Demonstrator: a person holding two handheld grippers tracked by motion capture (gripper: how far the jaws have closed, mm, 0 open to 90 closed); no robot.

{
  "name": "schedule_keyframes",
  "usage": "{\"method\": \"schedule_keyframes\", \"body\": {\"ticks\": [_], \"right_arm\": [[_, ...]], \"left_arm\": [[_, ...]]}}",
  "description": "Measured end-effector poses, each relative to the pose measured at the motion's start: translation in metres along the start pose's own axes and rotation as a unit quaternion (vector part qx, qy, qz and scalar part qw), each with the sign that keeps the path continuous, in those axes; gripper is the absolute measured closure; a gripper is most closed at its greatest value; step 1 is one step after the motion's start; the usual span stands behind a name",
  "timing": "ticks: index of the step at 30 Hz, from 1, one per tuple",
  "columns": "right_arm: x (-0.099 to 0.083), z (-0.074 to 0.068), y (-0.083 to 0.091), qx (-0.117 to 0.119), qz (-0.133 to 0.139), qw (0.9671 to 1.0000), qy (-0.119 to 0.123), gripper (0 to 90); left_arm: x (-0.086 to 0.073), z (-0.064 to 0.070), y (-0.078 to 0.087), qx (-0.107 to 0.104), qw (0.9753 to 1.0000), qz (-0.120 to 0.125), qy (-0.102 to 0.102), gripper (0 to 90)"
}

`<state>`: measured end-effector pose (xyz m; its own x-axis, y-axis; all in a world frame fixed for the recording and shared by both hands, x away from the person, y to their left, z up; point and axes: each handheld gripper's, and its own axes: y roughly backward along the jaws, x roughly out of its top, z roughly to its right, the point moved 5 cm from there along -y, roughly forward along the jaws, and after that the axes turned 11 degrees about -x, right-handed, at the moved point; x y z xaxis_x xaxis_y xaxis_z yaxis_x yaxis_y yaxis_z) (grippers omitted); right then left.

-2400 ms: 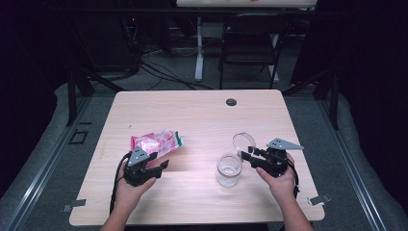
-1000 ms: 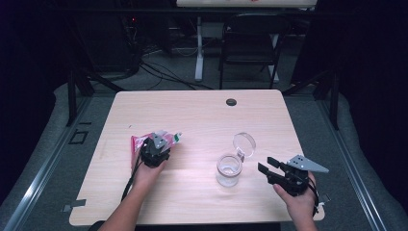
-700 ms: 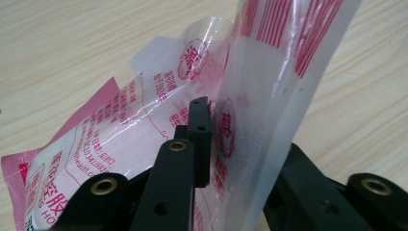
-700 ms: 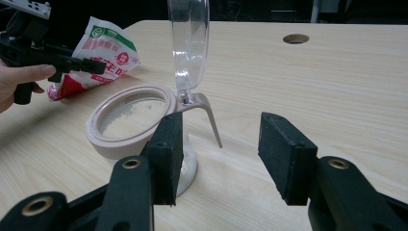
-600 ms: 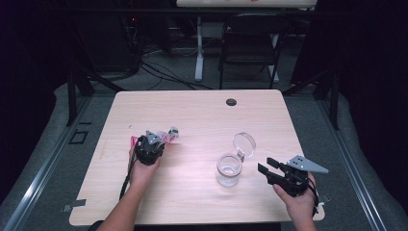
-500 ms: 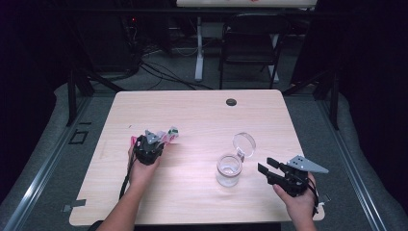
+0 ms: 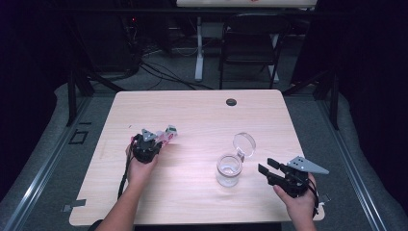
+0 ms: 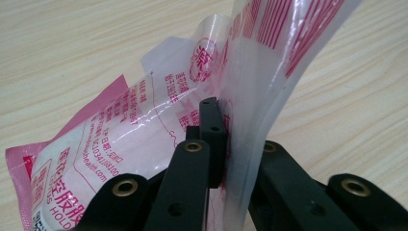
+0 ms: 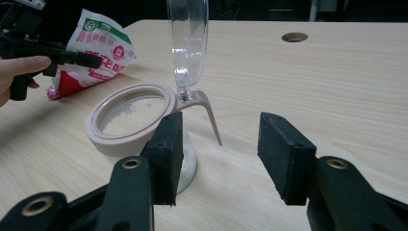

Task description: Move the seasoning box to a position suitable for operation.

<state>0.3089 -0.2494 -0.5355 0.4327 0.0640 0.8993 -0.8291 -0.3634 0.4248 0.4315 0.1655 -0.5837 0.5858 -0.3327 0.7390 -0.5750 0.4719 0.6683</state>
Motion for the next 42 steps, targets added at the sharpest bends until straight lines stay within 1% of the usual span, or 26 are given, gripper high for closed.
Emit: {"method": "schedule_keyframes", "body": {"ticks": [11, 14, 18, 22, 28, 35, 38, 42], "right_arm": [[-0.001, -0.001, -0.001, 0.001, 0.001, 1.0, -0.004, 51.5], [-0.001, -0.001, -0.001, 0.001, -0.002, 1.0, -0.001, 51.5], [-0.001, -0.001, -0.002, 0.001, -0.004, 1.0, 0.0, 51.5], [-0.001, 0.0, -0.002, 0.002, -0.004, 1.0, 0.001, 51.5], [0.0, -0.002, -0.004, 0.005, -0.002, 1.0, -0.002, 51.5], [0.001, -0.002, -0.006, 0.007, -0.004, 1.0, 0.002, 51.5], [0.001, -0.002, -0.006, 0.008, -0.003, 1.0, 0.002, 51.5], [0.001, -0.003, -0.007, 0.009, -0.003, 0.9999, 0.002, 51.5]], "left_arm": [[0.001, -0.002, 0.003, -0.005, 0.9999, 0.007, 0.006, 90.0], [0.001, -0.002, 0.005, -0.007, 0.9999, 0.011, 0.01, 90.0], [0.002, -0.003, 0.008, -0.007, 0.9998, 0.012, 0.011, 90.0], [0.003, -0.004, 0.013, -0.004, 0.9997, 0.02, 0.012, 90.0], [0.003, -0.007, 0.026, -0.002, 0.9993, 0.033, 0.017, 90.0], [0.004, -0.012, 0.043, -0.001, 0.998, 0.054, 0.031, 90.0], [0.004, -0.016, 0.051, 0.003, 0.9976, 0.061, 0.033, 90.0], [0.006, -0.02, 0.063, 0.013, 0.9961, 0.079, 0.038, 90.0]]}}
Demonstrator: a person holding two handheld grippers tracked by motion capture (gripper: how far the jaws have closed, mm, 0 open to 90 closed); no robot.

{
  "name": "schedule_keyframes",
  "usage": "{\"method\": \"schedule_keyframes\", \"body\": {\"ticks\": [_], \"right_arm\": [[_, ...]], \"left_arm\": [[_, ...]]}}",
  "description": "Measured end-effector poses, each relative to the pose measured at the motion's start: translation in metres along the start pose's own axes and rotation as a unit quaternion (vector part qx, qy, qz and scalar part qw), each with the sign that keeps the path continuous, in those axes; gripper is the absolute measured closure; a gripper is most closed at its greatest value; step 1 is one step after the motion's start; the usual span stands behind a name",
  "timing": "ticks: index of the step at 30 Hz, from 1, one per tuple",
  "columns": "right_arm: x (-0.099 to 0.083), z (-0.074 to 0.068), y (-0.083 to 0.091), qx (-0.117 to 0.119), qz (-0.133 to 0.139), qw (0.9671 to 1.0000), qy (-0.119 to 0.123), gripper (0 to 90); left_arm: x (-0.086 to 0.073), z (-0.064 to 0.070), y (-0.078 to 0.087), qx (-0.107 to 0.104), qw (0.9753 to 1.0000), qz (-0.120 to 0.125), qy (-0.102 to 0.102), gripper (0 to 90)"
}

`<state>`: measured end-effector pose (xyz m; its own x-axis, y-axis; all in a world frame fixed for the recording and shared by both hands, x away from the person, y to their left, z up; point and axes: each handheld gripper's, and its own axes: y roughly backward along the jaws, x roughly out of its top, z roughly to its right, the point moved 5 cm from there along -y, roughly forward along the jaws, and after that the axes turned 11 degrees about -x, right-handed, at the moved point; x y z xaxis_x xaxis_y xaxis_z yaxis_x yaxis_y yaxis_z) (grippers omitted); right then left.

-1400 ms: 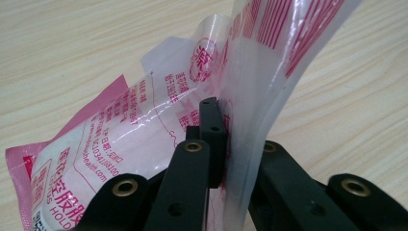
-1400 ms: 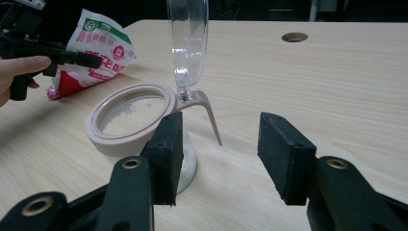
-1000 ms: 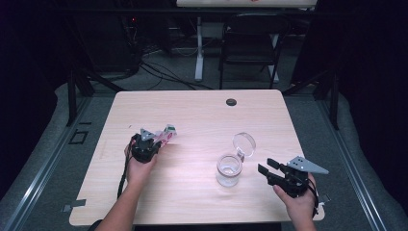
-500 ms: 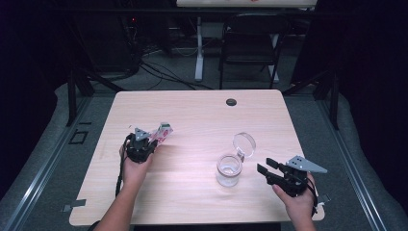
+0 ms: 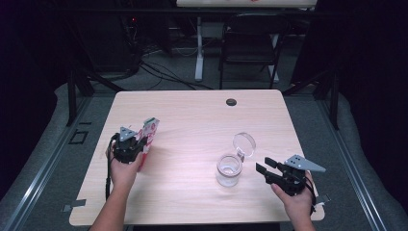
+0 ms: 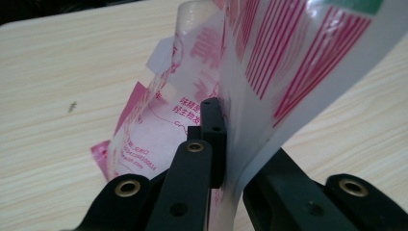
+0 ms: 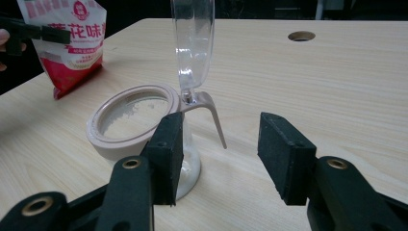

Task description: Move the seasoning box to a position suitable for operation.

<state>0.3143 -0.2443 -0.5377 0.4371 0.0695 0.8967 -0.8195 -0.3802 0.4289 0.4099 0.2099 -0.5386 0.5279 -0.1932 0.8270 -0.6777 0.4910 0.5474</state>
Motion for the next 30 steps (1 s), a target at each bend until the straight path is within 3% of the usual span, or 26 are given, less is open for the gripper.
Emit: {"method": "schedule_keyframes", "body": {"ticks": [6, 20, 25, 30], "right_arm": [[0.0, 0.0, -0.001, 0.001, 0.0, 1.0, 0.0, 51.5], [0.0, 0.0, -0.001, -0.001, 0.0, 1.0, -0.001, 51.6], [0.0, 0.0, -0.001, -0.001, 0.001, 1.0, 0.0, 51.7], [0.0, 0.0, -0.001, -0.002, 0.001, 1.0, -0.001, 51.7]], "left_arm": [[0.003, -0.011, 0.016, 0.007, 0.9996, 0.02, 0.018, 90.0], [0.01, -0.03, 0.049, 0.023, 0.9977, 0.054, 0.035, 90.0], [0.011, -0.032, 0.056, 0.023, 0.9973, 0.059, 0.038, 90.0], [0.015, -0.026, 0.056, 0.012, 0.9975, 0.062, 0.033, 90.0]]}}
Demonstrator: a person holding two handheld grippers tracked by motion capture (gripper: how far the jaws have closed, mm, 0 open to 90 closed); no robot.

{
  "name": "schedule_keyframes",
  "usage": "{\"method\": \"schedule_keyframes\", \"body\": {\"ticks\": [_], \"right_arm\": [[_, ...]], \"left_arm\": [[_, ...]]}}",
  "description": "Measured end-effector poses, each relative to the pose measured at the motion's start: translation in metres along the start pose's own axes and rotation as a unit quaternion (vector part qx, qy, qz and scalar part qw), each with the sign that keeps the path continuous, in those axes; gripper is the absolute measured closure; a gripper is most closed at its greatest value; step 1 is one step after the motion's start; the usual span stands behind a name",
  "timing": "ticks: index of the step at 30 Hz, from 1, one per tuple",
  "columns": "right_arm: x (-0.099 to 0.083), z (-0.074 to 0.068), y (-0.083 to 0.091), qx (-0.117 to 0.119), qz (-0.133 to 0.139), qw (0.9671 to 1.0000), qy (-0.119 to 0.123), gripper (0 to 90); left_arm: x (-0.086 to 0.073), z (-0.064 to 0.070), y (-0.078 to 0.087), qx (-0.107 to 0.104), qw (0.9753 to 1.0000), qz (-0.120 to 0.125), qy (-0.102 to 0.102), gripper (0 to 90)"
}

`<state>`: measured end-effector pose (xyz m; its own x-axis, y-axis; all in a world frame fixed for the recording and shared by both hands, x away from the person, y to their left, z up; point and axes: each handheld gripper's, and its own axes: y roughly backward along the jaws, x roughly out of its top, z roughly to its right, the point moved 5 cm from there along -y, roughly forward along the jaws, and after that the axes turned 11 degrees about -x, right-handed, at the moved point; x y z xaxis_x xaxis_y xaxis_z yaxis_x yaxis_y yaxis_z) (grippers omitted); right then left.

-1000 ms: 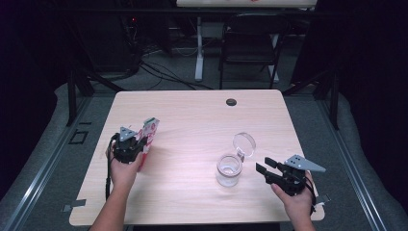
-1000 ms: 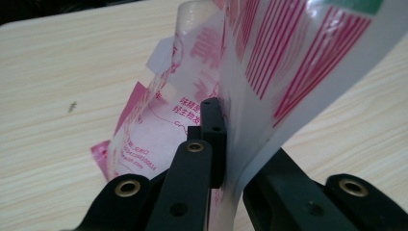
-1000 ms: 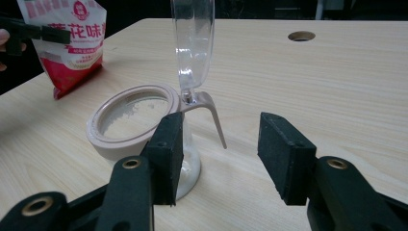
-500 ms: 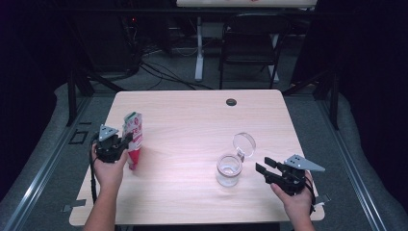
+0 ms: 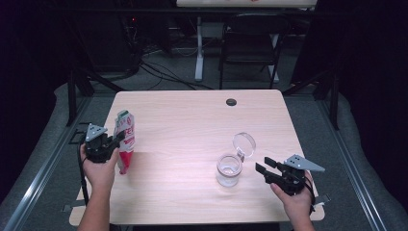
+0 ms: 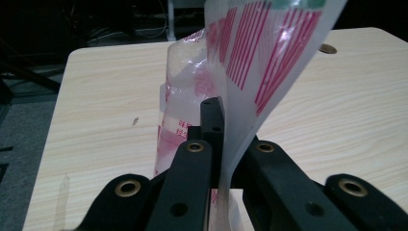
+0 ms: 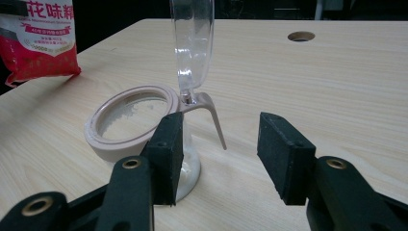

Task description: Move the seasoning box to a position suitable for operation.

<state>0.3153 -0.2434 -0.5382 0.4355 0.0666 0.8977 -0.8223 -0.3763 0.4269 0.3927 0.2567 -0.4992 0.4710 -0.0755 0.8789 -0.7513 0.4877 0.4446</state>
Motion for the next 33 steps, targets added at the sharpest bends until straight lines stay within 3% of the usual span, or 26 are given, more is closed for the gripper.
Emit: {"method": "schedule_keyframes", "body": {"ticks": [10, 16, 19, 25, 33], "right_arm": [[0.0, 0.0, 0.0, 0.0, 0.0, 1.0, 0.0, 51.7], [0.0, 0.0, 0.0, -0.001, -0.001, 1.0, 0.001, 51.7], [0.0, -0.001, 0.0, 0.001, -0.001, 1.0, 0.002, 52.8], [0.001, -0.002, 0.001, 0.001, -0.002, 1.0, 0.001, 54.6], [0.006, -0.006, 0.005, 0.004, 0.007, 0.9999, 0.009, 57.8]], "left_arm": [[0.008, 0.035, -0.009, -0.054, 0.9981, -0.002, -0.031, 90.0], [0.01, 0.067, -0.024, -0.099, 0.9936, -0.014, -0.052, 90.0], [0.01, 0.082, -0.03, -0.123, 0.9902, -0.019, -0.064, 90.0], [0.009, 0.115, -0.039, -0.172, 0.9804, -0.034, -0.089, 90.0], [0.004, 0.149, -0.052, -0.22, 0.9682, -0.047, -0.11, 90.0]]}}
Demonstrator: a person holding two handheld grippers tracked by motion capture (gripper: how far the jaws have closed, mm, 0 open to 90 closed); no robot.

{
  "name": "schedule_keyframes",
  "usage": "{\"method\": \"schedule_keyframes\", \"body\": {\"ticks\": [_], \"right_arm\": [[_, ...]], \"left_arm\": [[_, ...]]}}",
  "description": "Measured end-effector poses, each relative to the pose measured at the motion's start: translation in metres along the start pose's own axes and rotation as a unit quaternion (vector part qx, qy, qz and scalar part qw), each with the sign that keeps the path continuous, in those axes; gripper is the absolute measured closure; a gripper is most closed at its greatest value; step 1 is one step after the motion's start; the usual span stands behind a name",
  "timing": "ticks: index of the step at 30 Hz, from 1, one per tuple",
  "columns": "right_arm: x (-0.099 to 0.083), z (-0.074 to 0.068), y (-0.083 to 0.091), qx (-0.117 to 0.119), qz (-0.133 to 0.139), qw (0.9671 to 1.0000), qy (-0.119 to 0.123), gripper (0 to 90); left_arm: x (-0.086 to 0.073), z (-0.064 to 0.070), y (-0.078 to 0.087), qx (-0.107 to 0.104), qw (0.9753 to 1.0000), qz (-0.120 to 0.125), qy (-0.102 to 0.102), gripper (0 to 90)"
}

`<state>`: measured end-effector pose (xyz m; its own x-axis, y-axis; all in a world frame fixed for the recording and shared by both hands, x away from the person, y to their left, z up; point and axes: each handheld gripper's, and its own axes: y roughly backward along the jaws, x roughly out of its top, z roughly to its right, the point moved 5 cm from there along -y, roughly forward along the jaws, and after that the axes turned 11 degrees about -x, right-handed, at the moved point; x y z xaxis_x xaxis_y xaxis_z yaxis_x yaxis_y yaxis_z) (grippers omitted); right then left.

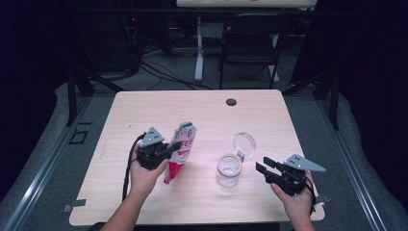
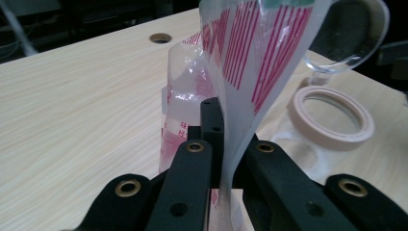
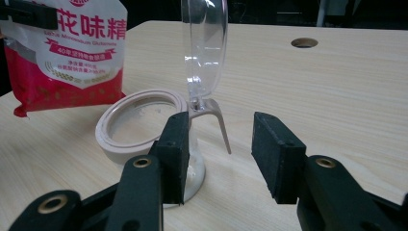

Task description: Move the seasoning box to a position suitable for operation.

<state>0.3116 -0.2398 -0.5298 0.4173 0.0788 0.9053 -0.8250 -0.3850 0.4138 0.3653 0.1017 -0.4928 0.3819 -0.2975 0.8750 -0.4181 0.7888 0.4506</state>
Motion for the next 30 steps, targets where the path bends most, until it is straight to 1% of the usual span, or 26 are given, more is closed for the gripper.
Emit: {"method": "schedule_keyframes", "body": {"ticks": [4, 7, 8, 12, 14, 18, 19, 21, 22, 24, 26, 27, 28, 30], "right_arm": [[0.003, -0.002, 0.002, 0.001, 0.004, 1.0, 0.005, 57.8], [0.006, -0.004, 0.004, 0.001, 0.011, 0.9999, 0.004, 57.8], [0.007, -0.004, 0.005, 0.001, 0.014, 0.9999, 0.0, 57.7], [0.011, -0.006, 0.008, 0.003, 0.019, 0.9998, 0.004, 57.5], [0.013, -0.008, 0.01, 0.004, 0.023, 0.9997, 0.008, 57.5], [0.018, -0.015, 0.012, 0.011, 0.032, 0.9993, 0.014, 57.3], [0.02, -0.018, 0.013, 0.013, 0.034, 0.9991, 0.021, 57.3], [0.023, -0.022, 0.015, 0.02, 0.04, 0.9987, 0.025, 57.2], [0.026, -0.026, 0.016, 0.021, 0.043, 0.9984, 0.03, 57.1], [0.029, -0.031, 0.018, 0.028, 0.049, 0.9977, 0.038, 57.1], [0.032, -0.037, 0.018, 0.036, 0.057, 0.9966, 0.046, 56.9], [0.034, -0.041, 0.017, 0.043, 0.06, 0.996, 0.05, 56.6], [0.035, -0.044, 0.017, 0.046, 0.061, 0.9957, 0.053, 56.1], [0.037, -0.052, 0.013, 0.059, 0.061, 0.9944, 0.063, 55.3]], "left_arm": [[0.004, 0.014, -0.011, -0.031, 0.9995, 0.0, -0.012, 90.0], [0.005, 0.021, -0.019, -0.044, 0.9988, -0.002, -0.021, 90.0], [0.005, 0.024, -0.021, -0.05, 0.9985, -0.005, -0.021, 90.0], [0.004, 0.032, -0.029, -0.067, 0.9974, -0.007, -0.025, 90.0], [0.002, 0.036, -0.03, -0.071, 0.997, -0.008, -0.03, 90.0], [-0.004, 0.039, -0.03, -0.078, 0.9966, -0.007, -0.025, 90.0], [-0.006, 0.039, -0.03, -0.079, 0.9965, -0.005, -0.024, 90.0], [-0.01, 0.041, -0.029, -0.082, 0.9963, -0.011, -0.024, 90.0], [-0.011, 0.042, -0.029, -0.083, 0.9963, -0.009, -0.022, 90.0], [-0.015, 0.044, -0.028, -0.086, 0.996, -0.013, -0.022, 90.0], [-0.019, 0.046, -0.028, -0.092, 0.9956, -0.015, -0.014, 90.0], [-0.021, 0.048, -0.029, -0.092, 0.9956, -0.011, -0.011, 90.0], [-0.023, 0.048, -0.028, -0.094, 0.9954, -0.017, -0.012, 90.0], [-0.026, 0.05, -0.029, -0.092, 0.9955, -0.019, -0.011, 90.0]]}}
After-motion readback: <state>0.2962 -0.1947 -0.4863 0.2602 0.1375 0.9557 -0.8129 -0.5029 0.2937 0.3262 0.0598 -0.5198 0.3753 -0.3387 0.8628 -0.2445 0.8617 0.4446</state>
